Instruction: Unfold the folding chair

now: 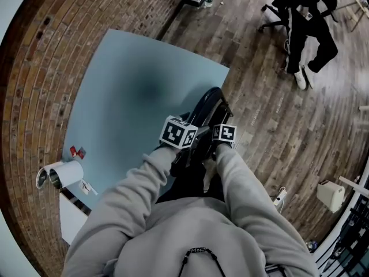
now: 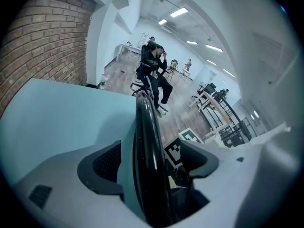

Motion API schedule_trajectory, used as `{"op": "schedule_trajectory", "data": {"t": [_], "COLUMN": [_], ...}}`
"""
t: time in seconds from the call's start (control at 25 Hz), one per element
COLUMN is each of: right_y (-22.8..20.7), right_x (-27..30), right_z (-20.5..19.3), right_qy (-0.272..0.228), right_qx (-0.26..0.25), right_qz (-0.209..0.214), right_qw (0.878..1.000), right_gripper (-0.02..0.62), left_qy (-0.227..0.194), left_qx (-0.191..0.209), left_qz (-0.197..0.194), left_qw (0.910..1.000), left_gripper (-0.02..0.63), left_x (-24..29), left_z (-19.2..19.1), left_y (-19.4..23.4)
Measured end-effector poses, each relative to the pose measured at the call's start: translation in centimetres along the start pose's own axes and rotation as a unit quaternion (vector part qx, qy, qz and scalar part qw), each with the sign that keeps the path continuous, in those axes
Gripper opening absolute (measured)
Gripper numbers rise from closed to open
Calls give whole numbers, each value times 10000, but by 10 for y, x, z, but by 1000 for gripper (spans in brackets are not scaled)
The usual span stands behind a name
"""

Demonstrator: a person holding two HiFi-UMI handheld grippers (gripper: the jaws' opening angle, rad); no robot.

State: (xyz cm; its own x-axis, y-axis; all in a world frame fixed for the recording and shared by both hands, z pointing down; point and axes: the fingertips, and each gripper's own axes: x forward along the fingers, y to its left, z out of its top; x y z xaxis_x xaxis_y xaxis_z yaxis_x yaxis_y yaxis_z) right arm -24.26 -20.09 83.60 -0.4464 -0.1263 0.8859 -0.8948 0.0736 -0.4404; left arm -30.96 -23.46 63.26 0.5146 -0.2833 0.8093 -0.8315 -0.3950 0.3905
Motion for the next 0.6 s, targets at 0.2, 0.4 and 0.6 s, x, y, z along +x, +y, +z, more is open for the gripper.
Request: {"op": "schedule_trajectory", "data": {"t": [0.2,0.4,0.6], "right_y": [1,19,7], "right_x": [42,59,57], "right_z": [-2,-14,-17], "right_qy": [24,357,316], "right_qx": [59,225,215], "right_qz": [-24,235,155], "right_qw": [10000,9988,9992], "right_gripper": [347,230,184], "left_qy": [500,684,698], "left_qx": [145,-332,-364], "left_qz": [-503,-233,-151], "left_qw": [9974,9968,9968], "left_gripper": [284,104,86], "left_x": [13,13,16], "left_z": [-1,0,-1], "left_y": [-16,4,-8]}}
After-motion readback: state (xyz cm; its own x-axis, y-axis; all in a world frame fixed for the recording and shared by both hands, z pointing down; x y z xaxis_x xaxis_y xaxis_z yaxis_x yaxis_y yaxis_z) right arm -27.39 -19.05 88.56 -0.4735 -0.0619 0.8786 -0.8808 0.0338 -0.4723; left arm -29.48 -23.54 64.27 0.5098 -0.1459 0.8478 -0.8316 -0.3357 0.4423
